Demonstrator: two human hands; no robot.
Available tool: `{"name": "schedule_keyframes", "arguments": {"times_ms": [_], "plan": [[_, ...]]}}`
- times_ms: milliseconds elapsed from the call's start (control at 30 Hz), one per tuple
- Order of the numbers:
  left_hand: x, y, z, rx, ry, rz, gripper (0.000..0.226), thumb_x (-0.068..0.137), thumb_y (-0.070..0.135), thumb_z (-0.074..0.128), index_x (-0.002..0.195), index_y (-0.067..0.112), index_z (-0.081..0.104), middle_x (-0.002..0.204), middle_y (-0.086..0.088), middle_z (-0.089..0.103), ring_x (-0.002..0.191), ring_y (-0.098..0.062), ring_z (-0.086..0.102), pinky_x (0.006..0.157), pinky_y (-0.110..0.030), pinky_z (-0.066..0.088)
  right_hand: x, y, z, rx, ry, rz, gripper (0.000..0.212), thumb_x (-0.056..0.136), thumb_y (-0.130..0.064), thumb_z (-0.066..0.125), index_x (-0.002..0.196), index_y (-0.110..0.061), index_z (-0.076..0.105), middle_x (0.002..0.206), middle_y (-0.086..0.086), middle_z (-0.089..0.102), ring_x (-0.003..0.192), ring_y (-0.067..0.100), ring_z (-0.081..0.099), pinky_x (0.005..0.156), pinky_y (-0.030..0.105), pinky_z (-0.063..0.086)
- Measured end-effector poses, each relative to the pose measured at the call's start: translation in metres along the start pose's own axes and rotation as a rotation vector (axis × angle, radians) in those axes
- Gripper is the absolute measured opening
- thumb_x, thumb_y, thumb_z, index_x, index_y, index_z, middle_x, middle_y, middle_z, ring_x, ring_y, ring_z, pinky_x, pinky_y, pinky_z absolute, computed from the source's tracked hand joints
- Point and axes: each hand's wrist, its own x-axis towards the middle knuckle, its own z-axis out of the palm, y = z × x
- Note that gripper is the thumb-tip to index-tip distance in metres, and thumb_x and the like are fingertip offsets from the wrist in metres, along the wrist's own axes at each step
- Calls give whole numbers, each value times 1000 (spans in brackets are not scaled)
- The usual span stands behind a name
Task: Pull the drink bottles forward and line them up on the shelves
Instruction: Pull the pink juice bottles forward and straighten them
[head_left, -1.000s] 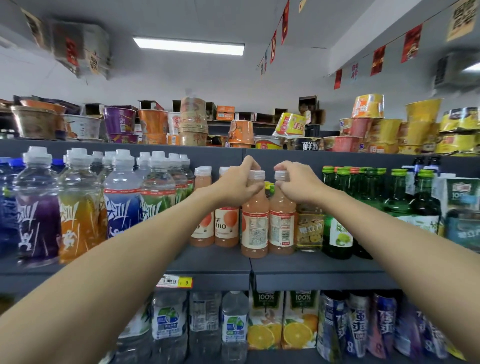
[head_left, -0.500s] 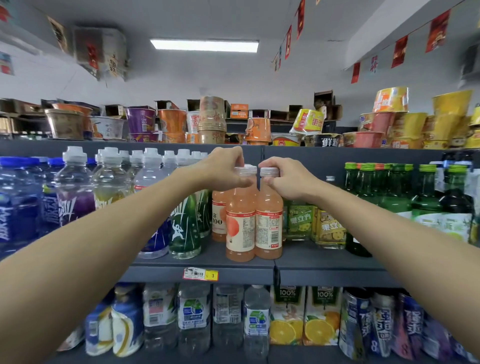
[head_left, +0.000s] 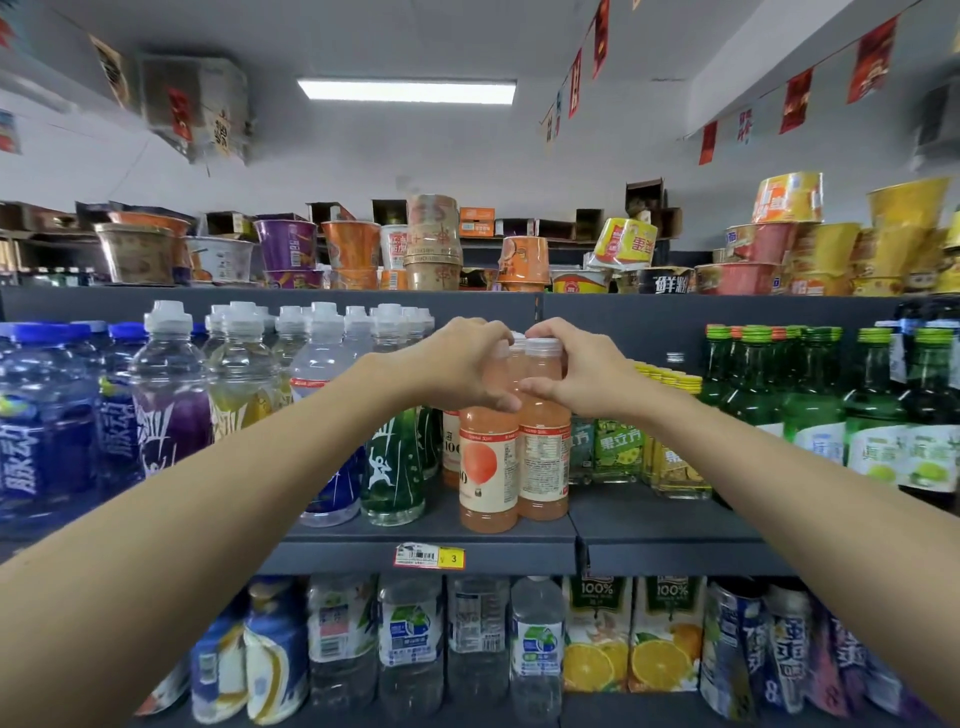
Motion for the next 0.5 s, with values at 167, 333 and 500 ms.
{"name": "schedule_keyframes", "arguments": {"times_ms": [167,333,500], "plan": [[0,-5,2,82,63,-66,59,81,63,69,118,18,59,114,-5,59,103,-21,55,85,-35,49,4,1,0,141,-128,48,54,93,-21,71,135,-39,42,122,-1,60,98,11,61,72,27,56],[-7,-6,4,173,146,-53,73,80,70,64,124,13,54,117,-9,59,95,-21,55,78,-33,50,4,1,-3,184,-205,64,56,92,-24,70,135,-41,37,121,1,63,105,17,65,89,42,58],[-14,-11,1,251,-6,59,126,53,78,78,148,14,25,140,-9,43,126,-26,46,102,-40,45,2,0,-2,46,-158,17,69,81,-45,81,133,-45,36,119,-4,63,95,6,62,73,23,51]]}}
